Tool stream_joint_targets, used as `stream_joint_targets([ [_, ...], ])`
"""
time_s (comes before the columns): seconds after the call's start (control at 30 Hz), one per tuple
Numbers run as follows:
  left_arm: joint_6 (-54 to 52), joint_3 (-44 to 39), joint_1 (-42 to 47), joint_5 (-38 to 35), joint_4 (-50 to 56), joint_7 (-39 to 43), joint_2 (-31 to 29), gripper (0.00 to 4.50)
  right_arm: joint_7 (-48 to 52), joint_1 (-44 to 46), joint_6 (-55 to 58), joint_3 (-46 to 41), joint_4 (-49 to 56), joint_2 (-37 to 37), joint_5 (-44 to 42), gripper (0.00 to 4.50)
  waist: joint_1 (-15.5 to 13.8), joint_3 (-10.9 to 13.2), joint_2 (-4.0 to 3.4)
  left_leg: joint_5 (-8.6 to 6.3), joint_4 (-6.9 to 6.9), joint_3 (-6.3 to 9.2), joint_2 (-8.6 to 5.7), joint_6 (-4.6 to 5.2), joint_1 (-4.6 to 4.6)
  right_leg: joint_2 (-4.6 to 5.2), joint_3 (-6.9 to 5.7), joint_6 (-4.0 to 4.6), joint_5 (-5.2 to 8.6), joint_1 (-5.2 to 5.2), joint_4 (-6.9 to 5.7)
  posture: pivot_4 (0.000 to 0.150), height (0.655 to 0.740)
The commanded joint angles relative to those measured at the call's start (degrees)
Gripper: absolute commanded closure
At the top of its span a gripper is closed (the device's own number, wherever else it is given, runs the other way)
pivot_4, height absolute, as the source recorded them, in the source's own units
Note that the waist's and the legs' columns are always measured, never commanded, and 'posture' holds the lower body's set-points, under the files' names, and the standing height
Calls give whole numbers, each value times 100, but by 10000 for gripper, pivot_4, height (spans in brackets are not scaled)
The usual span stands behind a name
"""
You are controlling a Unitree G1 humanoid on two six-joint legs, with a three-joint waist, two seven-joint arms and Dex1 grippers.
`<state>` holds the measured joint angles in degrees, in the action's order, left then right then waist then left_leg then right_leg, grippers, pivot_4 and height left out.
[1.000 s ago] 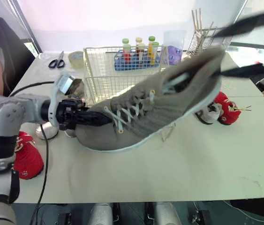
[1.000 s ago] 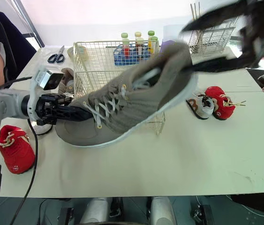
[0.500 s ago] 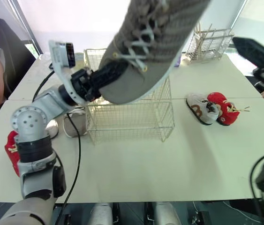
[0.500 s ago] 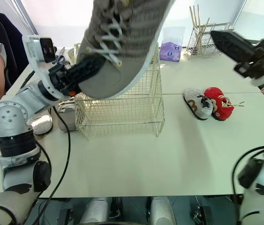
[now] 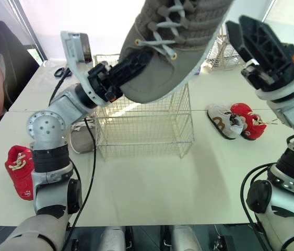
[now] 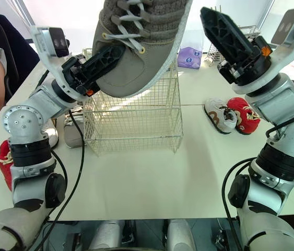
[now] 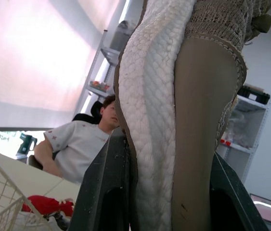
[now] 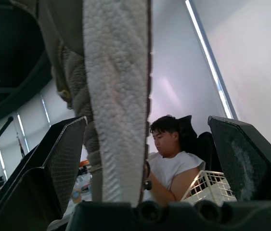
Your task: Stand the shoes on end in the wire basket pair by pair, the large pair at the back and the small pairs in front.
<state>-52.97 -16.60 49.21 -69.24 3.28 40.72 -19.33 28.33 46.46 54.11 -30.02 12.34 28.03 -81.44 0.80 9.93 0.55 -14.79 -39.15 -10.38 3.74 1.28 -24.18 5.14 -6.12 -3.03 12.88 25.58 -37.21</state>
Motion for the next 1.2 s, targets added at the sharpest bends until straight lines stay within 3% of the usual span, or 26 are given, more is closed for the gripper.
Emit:
stream_joint_targets([
  [0.03, 76, -3, 122, -89, 151, 98, -91, 35851, -41, 64, -337, 35, 127, 30, -171, 1570, -4, 0, 0, 0, 0, 0, 0, 0, 0, 0, 0, 0, 0, 0, 0, 1500, 7352],
  [0.3, -4, 291, -74, -52, 317, 153, -137, 35851, 2, 165, -495, 511, 126, 202, 15, 1570, 3, 0, 0, 0, 1, 2, 2, 1, 0, -1, 0, 0, 0, -1, 2, 1500, 7352],
  [0.5, 76, 657, -243, 348, 410, 304, -210, 35851, -10, 311, -502, 593, 132, 269, -326, 1570, 3, 0, 0, -1, 1, 2, 2, 1, 0, -1, 0, 0, 0, -1, 3, 1500, 7352],
  [0.6, 107, 562, -222, 187, 326, 224, -57, 35851, 61, 311, -428, 725, 141, 335, -370, 1570, -7, 1, 1, -1, 1, 3, 2, 1, 0, 1, -1, 0, 0, -2, 5, 1500, 7352],
  [0.77, 169, 617, -229, 293, 344, 253, -15, 35851, 185, 277, -415, 996, 85, 433, -62, 1570, -1, 1, 1, -2, 1, 7, 5, 3, -5, 1, -3, 0, 0, -2, 9, 1500, 7352],
  [0.87, 162, 609, -241, 294, 347, 272, -32, 35851, 196, 326, -438, 1031, -37, 446, -15, 10174, -1, 1, 1, -2, 1, 8, 6, 3, -5, 0, -4, 0, 0, -2, 10, 1500, 7352],
  [0.97, 108, 527, -270, 235, 303, 218, -70, 35851, 314, 437, -369, 1044, -184, 529, -15, 23576, 0, 1, 1, -2, 1, 8, 6, 3, -5, 0, -5, 0, 0, -2, 10, 1500, 7352],
  [1.0, 81, 494, -268, 195, 275, 184, -71, 26054, 341, 467, -343, 1045, -222, 550, -40, 26800, 0, 1, 1, -2, 1, 8, 6, 3, -5, 0, -5, 0, 0, -2, 11, 1500, 7352],
  [1.07, 46, 412, -239, 111, 208, 137, -91, 18155, 455, 543, -273, 1098, -308, 651, 15, 28057, 1, 1, 1, -2, 1, 9, 7, 4, -5, 0, -5, 0, 0, -2, 11, 1500, 7352],
  [1.17, 101, 388, -246, 198, 224, 54, -150, 2403, 686, 672, -311, 1221, -436, 787, 310, 28059, 0, 1, 1, -3, 2, 12, 8, 4, -7, 1, -7, 0, 0, -2, 12, 1500, 7352],
  [1.2, 136, 396, -256, 285, 246, 15, -190, 289, 841, 738, -401, 1273, -491, 824, 486, 28059, 1, 1, 1, -3, 2, 12, 7, 5, -8, 2, -8, 0, 0, -2, 12, 1500, 7352],
])
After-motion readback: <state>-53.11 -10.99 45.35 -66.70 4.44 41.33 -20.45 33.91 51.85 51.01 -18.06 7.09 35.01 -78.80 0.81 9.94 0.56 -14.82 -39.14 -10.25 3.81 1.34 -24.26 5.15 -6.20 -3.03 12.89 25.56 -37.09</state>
